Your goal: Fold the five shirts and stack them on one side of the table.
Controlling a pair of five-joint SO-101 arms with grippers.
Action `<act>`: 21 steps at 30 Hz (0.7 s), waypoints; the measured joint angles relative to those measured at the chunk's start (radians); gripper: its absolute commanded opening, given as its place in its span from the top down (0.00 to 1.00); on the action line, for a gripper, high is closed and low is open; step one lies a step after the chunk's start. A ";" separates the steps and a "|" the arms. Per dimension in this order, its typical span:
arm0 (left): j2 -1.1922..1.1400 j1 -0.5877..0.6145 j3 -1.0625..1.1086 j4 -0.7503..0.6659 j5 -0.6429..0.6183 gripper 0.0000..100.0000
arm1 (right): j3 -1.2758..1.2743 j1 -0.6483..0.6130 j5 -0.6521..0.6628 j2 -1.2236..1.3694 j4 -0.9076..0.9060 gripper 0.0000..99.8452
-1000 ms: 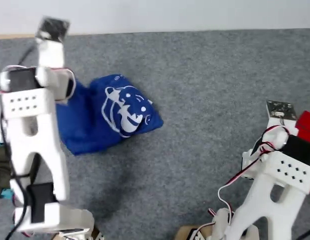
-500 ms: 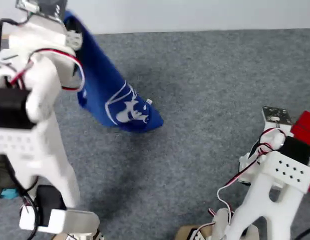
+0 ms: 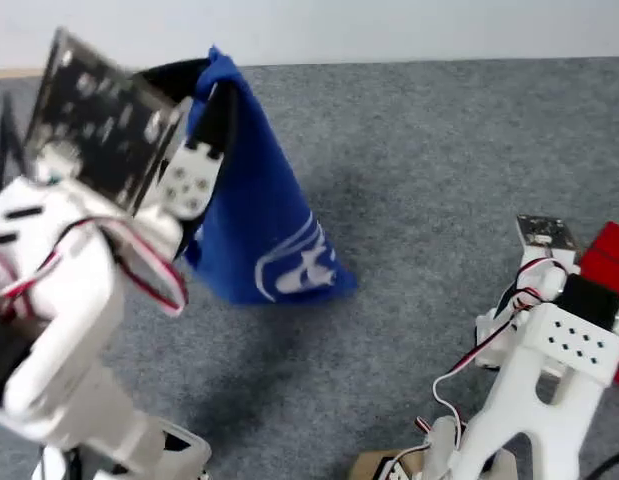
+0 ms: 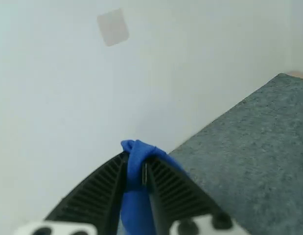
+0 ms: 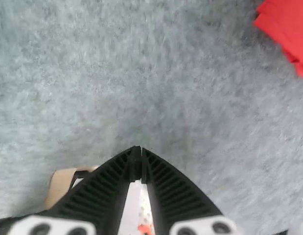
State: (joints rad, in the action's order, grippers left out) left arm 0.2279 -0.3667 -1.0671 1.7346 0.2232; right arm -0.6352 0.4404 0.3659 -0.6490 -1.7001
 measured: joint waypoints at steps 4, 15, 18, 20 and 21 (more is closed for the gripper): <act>0.150 0.000 0.265 0.000 0.063 1.00 | 0.000 0.000 0.014 0.000 0.031 0.99; 0.551 0.023 0.973 0.000 0.144 1.00 | 0.000 -0.232 0.015 0.000 0.066 0.99; 0.600 0.140 1.013 0.000 0.155 1.00 | 0.000 -0.328 0.015 0.000 0.109 0.99; 0.620 0.255 1.036 0.000 0.184 1.00 | 0.000 -0.364 0.015 0.000 0.141 0.99; 0.629 0.313 1.049 0.000 0.206 1.00 | 0.000 -0.376 0.015 0.000 0.155 0.99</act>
State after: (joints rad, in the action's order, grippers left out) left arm 0.8569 -0.0537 -0.0176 1.7346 0.4289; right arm -0.6352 0.0644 0.3813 -0.6490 -1.5451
